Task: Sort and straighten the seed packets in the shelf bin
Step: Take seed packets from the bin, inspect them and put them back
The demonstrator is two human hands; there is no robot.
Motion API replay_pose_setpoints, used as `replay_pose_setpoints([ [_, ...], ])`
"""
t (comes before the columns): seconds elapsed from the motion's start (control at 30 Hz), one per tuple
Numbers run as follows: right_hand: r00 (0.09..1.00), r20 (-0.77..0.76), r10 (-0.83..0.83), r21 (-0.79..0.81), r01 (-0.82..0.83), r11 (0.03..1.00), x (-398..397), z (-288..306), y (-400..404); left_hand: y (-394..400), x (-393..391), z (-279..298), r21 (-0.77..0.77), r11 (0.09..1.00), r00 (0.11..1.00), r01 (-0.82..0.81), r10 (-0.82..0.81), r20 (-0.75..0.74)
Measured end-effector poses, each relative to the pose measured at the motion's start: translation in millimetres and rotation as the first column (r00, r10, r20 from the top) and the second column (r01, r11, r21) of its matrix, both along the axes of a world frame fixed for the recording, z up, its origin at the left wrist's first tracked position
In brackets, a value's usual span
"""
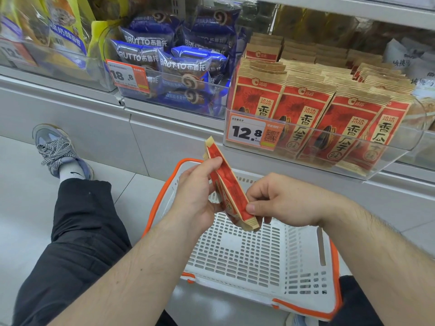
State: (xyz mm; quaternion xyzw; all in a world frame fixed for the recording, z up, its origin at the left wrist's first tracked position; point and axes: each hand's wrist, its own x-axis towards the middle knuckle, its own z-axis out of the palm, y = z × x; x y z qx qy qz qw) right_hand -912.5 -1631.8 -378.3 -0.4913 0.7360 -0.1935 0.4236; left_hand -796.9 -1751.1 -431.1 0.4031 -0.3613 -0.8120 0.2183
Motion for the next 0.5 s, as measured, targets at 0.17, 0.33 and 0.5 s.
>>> replay_pose_setpoints([
  [0.17,0.978,0.175,-0.117,-0.078,0.132,0.988,-1,1,-1,1,2,5,-0.003,1.000,0.998,0.016,-0.017,-0.054],
  [0.33,0.804,0.399,-0.440,-0.020,0.487,0.873,-8,-12,-4,6,3,9,0.007,0.995,0.966,0.098,-0.094,-0.240],
  [0.5,0.694,0.586,-0.418,0.109,0.443,0.890,0,-17,-5,4,3,9,0.020,0.989,0.947,0.146,-0.134,-0.292],
])
